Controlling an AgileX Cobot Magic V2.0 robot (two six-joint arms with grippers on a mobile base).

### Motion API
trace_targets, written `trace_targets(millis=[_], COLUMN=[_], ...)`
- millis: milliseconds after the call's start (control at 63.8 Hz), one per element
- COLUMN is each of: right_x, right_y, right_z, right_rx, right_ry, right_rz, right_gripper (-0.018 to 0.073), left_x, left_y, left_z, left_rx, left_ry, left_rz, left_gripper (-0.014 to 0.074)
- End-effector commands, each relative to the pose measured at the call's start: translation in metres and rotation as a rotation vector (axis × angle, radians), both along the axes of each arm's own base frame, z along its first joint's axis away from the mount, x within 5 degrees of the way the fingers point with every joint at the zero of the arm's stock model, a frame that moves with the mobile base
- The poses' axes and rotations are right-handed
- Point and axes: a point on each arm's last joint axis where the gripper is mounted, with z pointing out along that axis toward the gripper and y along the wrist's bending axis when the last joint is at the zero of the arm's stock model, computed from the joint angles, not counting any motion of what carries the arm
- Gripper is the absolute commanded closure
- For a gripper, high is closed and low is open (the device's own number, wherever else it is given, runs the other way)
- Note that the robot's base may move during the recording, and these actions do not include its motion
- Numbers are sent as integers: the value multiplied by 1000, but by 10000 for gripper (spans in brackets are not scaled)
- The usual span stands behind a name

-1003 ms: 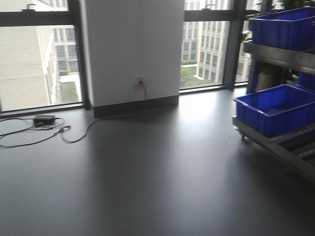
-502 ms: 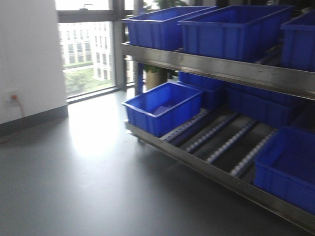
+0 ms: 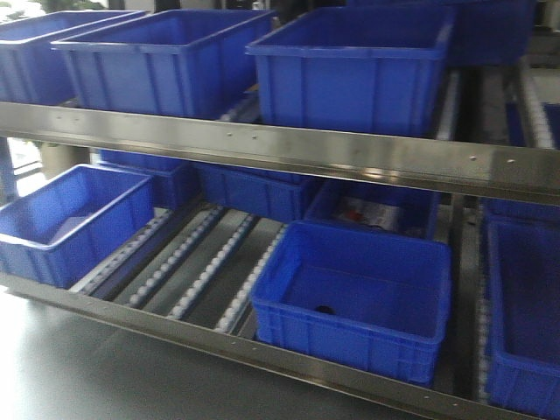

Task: Move white bin to right shelf second layer

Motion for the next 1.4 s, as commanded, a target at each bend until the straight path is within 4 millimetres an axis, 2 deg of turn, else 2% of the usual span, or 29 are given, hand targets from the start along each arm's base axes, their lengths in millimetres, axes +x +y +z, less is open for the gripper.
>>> trace_targets(millis=[0,1379], right_x=[4,4], right_y=[0,0], right_z=[11,11], right_rx=[-4,-4], right_ry=[-84,-84], right_rz=[3,3], right_gripper=[502,502], left_x=[0,0], left_y=[0,0], left_z=[-4,-4], left_rx=[-10,-10], left_ry=[-60,-60], left_rz=[2,2], left_gripper=[512,512])
